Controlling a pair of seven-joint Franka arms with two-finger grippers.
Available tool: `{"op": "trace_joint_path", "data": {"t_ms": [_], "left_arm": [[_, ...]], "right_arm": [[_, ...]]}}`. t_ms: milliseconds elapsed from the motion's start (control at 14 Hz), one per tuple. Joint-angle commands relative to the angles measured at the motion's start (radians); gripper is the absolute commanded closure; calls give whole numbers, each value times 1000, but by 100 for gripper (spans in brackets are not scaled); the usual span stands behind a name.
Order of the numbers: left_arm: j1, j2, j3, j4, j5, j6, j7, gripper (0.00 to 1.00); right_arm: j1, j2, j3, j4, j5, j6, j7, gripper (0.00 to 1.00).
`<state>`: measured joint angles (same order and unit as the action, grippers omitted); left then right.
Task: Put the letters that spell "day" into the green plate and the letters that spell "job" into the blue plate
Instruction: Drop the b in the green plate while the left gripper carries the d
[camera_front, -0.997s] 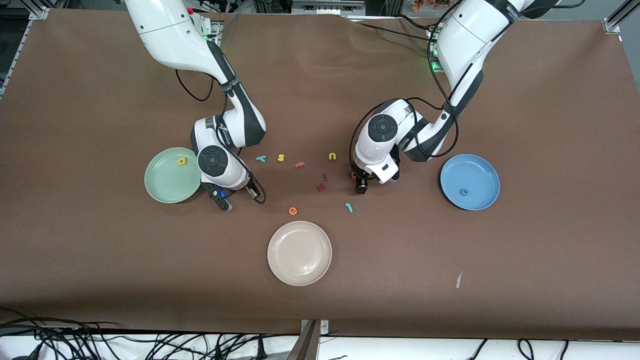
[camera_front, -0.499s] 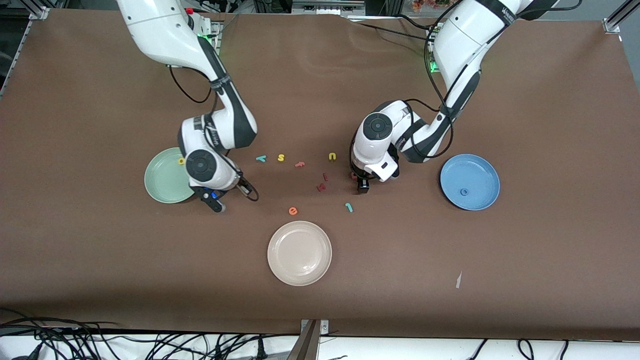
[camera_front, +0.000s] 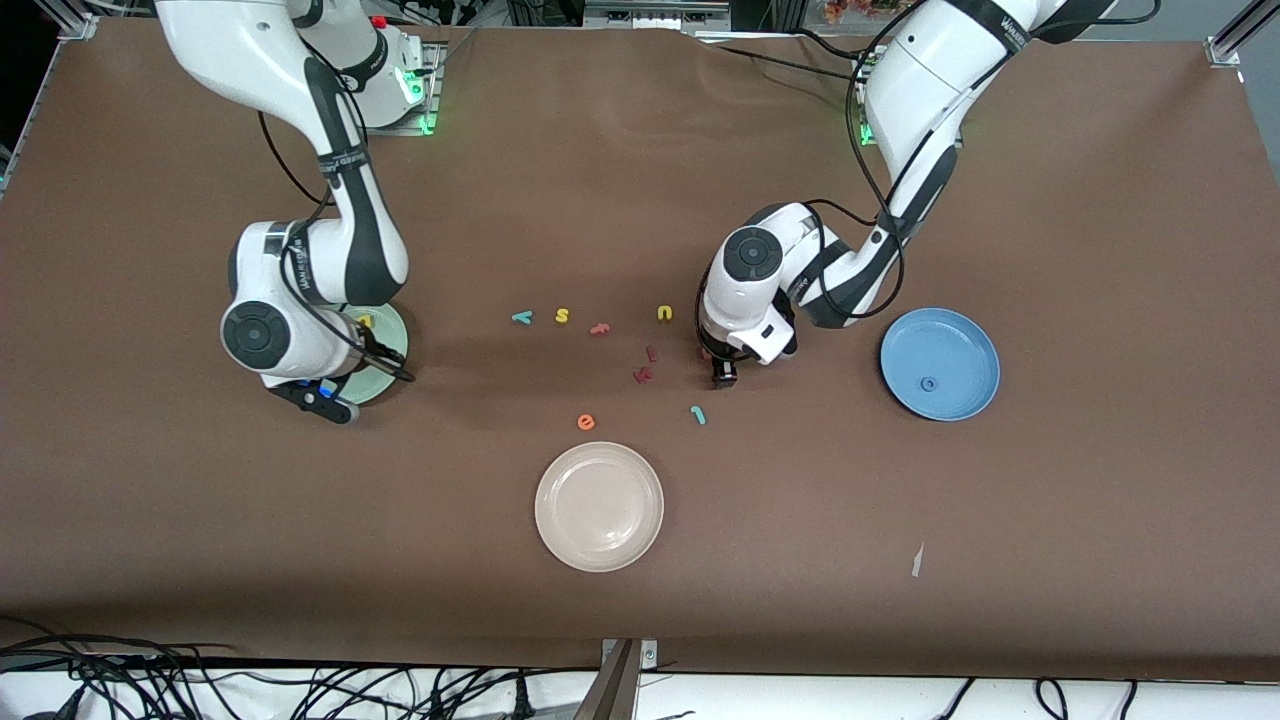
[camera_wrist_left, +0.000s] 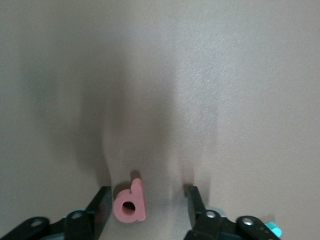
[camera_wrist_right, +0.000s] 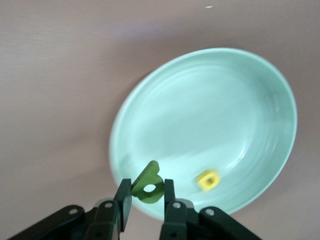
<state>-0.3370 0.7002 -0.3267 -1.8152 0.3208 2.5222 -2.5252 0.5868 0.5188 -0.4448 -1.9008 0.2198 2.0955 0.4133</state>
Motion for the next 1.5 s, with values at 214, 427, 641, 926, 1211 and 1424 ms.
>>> {"op": "trace_joint_path", "data": {"t_ms": [214, 427, 641, 926, 1211, 1424], "left_arm": [[-25, 15, 14, 17, 41, 4, -64, 45], [-25, 16, 14, 17, 41, 4, -66, 67], [-25, 22, 20, 17, 41, 4, -75, 91], [-23, 21, 20, 17, 41, 4, -69, 100], [1, -5, 15, 118, 44, -165, 166, 100], [48, -36, 11, 117, 34, -252, 481, 100]], "right_arm": [[-2, -29, 0, -159, 10, 181, -91, 0], [8, -63, 6, -110, 9, 50, -33, 0], [53, -117, 49, -101, 10, -12, 152, 0], [97, -126, 171, -104, 9, 73, 540, 0], [116, -114, 293, -179, 9, 250, 792, 0], [159, -114, 299, -260, 6, 357, 831, 0]]}}
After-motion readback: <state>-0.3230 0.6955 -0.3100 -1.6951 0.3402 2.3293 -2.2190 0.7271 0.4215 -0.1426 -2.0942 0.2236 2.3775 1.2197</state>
